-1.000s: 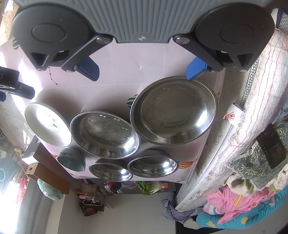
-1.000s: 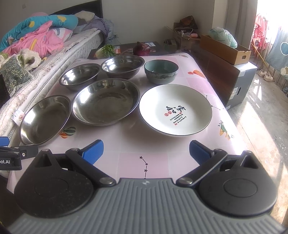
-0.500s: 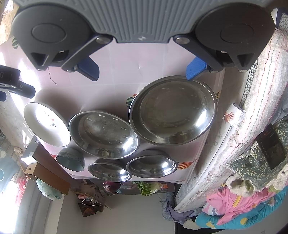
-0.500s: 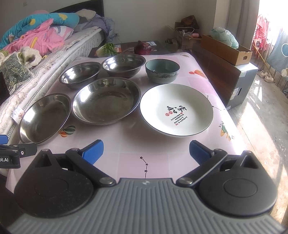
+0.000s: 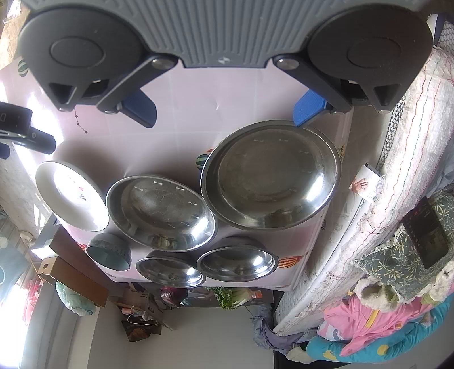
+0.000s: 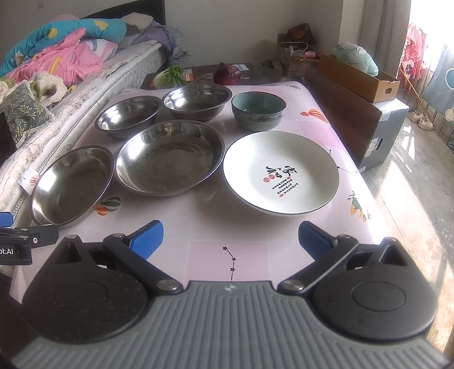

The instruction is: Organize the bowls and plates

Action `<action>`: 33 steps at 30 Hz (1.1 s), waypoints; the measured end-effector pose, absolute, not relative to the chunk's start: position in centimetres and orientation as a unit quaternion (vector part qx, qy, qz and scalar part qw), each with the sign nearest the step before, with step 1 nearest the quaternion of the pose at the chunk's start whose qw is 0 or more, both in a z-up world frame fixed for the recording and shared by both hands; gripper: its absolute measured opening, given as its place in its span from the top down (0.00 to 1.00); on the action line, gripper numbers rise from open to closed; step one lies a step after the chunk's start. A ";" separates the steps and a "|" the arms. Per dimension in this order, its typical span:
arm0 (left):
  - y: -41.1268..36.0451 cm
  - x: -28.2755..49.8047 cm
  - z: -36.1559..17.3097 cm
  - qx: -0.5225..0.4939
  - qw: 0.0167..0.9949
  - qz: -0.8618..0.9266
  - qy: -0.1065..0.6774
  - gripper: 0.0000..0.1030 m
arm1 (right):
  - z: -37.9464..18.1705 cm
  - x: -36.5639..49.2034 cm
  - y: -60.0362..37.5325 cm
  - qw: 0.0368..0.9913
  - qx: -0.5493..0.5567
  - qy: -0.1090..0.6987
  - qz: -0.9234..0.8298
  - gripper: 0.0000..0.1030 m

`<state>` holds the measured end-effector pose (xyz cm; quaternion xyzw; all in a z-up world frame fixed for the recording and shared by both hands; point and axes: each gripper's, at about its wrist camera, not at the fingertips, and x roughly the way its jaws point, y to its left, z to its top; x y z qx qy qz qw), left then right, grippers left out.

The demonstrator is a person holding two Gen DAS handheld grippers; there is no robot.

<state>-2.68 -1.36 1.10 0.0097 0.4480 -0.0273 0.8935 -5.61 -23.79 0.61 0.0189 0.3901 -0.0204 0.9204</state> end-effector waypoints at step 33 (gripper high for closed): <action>4.3 1.8 1.6 0.005 0.902 0.085 0.424 0.00 | 0.7 -0.8 -25.3 0.912 0.049 0.407 0.026 0.01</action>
